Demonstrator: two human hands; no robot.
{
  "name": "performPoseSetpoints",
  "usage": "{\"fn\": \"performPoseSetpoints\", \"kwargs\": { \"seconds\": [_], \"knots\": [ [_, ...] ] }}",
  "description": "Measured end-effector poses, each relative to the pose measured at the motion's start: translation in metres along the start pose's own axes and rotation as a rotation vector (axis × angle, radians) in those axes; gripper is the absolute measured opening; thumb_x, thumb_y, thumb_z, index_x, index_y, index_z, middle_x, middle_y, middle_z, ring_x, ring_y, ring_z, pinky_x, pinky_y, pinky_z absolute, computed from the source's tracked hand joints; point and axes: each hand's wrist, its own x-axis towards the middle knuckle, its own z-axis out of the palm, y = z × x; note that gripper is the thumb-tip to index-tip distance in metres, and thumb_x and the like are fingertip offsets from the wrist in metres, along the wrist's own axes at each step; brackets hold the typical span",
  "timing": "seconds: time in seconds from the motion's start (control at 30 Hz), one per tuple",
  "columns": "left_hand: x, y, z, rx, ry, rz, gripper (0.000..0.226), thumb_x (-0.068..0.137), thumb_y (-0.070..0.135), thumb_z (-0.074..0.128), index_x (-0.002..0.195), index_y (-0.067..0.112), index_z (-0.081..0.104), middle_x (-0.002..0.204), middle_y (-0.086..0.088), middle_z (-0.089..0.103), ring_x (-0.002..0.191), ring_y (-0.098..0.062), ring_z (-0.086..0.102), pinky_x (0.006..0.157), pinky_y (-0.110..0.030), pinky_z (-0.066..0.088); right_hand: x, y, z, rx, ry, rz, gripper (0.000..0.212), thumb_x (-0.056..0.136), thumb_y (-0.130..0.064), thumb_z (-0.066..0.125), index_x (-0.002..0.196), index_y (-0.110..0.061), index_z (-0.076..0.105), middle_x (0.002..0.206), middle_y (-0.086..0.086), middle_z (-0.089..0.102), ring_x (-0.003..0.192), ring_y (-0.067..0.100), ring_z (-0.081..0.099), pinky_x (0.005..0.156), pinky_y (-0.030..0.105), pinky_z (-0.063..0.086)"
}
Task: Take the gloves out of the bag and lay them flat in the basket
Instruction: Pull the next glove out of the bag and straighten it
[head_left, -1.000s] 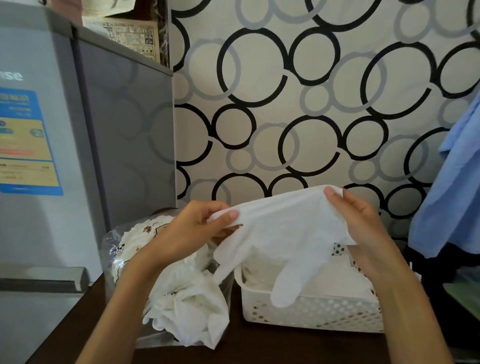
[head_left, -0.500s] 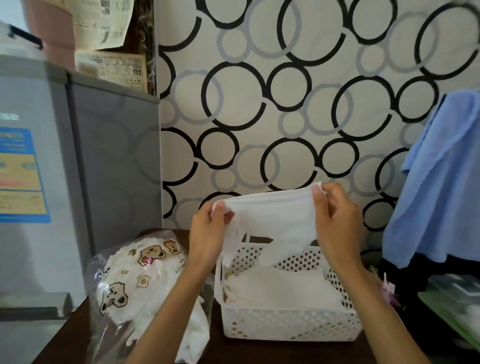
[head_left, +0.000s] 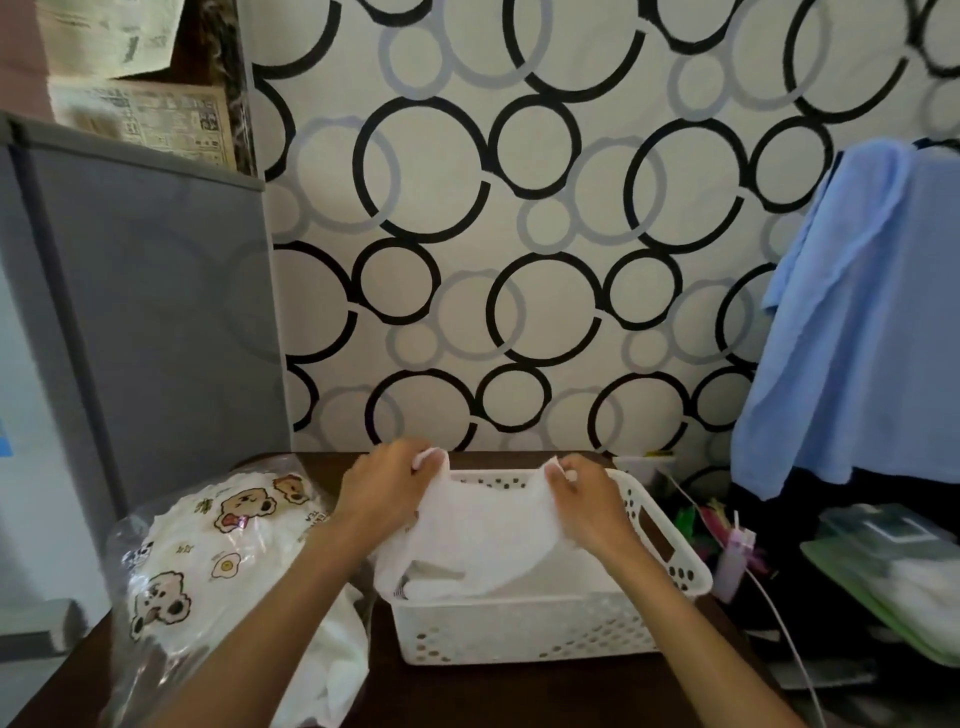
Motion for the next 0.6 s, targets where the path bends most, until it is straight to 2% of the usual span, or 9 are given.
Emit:
{"fn": "performPoseSetpoints", "kwargs": {
  "seconds": [0.07, 0.17, 0.27, 0.33, 0.37, 0.43, 0.47, 0.53, 0.6],
  "knots": [
    [0.005, 0.005, 0.004, 0.146, -0.093, 0.036, 0.024, 0.099, 0.036, 0.043, 0.093, 0.025, 0.064, 0.084, 0.004, 0.066, 0.075, -0.014, 0.058, 0.064, -0.027, 0.039, 0.007, 0.018, -0.001, -0.213, -0.042, 0.011, 0.027, 0.101, -0.030, 0.038, 0.112, -0.013, 0.056, 0.106, 0.004, 0.059, 0.088, 0.017, 0.053, 0.070, 0.026, 0.040],
    [0.014, 0.013, 0.010, 0.297, -0.139, 0.135, 0.021, 0.095, 0.036, 0.052, 0.105, 0.027, 0.068, 0.097, 0.006, 0.069, 0.086, -0.013, 0.061, 0.072, -0.026, 0.044, 0.015, 0.038, -0.006, -0.478, -0.013, -0.047, 0.027, 0.102, -0.031, 0.034, 0.104, -0.014, 0.055, 0.112, 0.007, 0.063, 0.101, 0.023, 0.058, 0.077, 0.030, 0.042],
    [0.022, 0.020, 0.015, 0.474, -0.142, 0.243, 0.017, 0.094, 0.029, 0.056, 0.106, 0.026, 0.068, 0.106, 0.006, 0.069, 0.096, -0.015, 0.063, 0.083, -0.030, 0.050, 0.018, 0.045, -0.013, -0.586, 0.034, -0.060, 0.030, 0.102, -0.030, 0.033, 0.113, -0.011, 0.053, 0.118, 0.008, 0.060, 0.108, 0.025, 0.057, 0.081, 0.032, 0.044],
    [0.024, 0.025, 0.017, 0.546, -0.112, 0.284, 0.019, 0.095, 0.024, 0.056, 0.111, 0.025, 0.065, 0.111, 0.004, 0.067, 0.101, -0.016, 0.062, 0.084, -0.030, 0.049, 0.019, 0.047, -0.014, -0.642, 0.030, -0.074, 0.029, 0.102, -0.029, 0.033, 0.115, -0.011, 0.051, 0.120, 0.008, 0.058, 0.109, 0.026, 0.056, 0.082, 0.034, 0.045],
    [0.024, 0.028, 0.016, 0.532, -0.082, 0.294, 0.018, 0.095, 0.027, 0.056, 0.111, 0.024, 0.063, 0.112, 0.004, 0.066, 0.102, -0.016, 0.061, 0.083, -0.030, 0.047, 0.019, 0.047, -0.014, -0.656, 0.022, -0.081, 0.029, 0.102, -0.031, 0.034, 0.116, -0.011, 0.050, 0.121, 0.007, 0.058, 0.109, 0.026, 0.056, 0.083, 0.035, 0.045],
    [0.019, 0.035, 0.016, 0.426, -0.067, 0.283, 0.026, 0.092, 0.047, 0.054, 0.102, 0.024, 0.062, 0.103, 0.005, 0.067, 0.095, -0.015, 0.061, 0.078, -0.029, 0.047, 0.018, 0.046, -0.016, -0.657, -0.018, -0.078, 0.035, 0.099, -0.036, 0.041, 0.124, -0.012, 0.044, 0.125, 0.007, 0.056, 0.112, 0.026, 0.055, 0.085, 0.035, 0.046],
    [0.016, 0.037, 0.015, 0.390, -0.121, 0.270, 0.037, 0.089, 0.057, 0.052, 0.095, 0.022, 0.063, 0.097, 0.005, 0.068, 0.088, -0.014, 0.062, 0.077, -0.029, 0.048, 0.017, 0.045, -0.017, -0.651, -0.050, -0.075, 0.043, 0.096, -0.038, 0.047, 0.130, -0.013, 0.039, 0.128, 0.007, 0.054, 0.115, 0.026, 0.054, 0.085, 0.035, 0.047],
    [0.011, 0.039, 0.013, 0.407, -0.338, 0.253, 0.053, 0.082, 0.069, 0.052, 0.090, 0.019, 0.066, 0.091, 0.005, 0.067, 0.083, -0.015, 0.061, 0.077, -0.031, 0.051, 0.015, 0.044, -0.020, -0.660, -0.100, -0.103, 0.061, 0.088, -0.037, 0.062, 0.136, -0.018, 0.031, 0.133, 0.005, 0.049, 0.122, 0.025, 0.048, 0.087, 0.035, 0.046],
    [0.007, 0.036, 0.012, 0.439, -0.543, 0.232, 0.046, 0.080, 0.064, 0.059, 0.096, 0.022, 0.066, 0.095, 0.009, 0.063, 0.089, -0.013, 0.057, 0.077, -0.030, 0.047, 0.012, 0.042, -0.019, -0.751, -0.182, -0.137, 0.073, 0.084, -0.027, 0.067, 0.142, -0.023, 0.024, 0.140, 0.006, 0.038, 0.129, 0.026, 0.036, 0.096, 0.036, 0.041]
  ]
}}
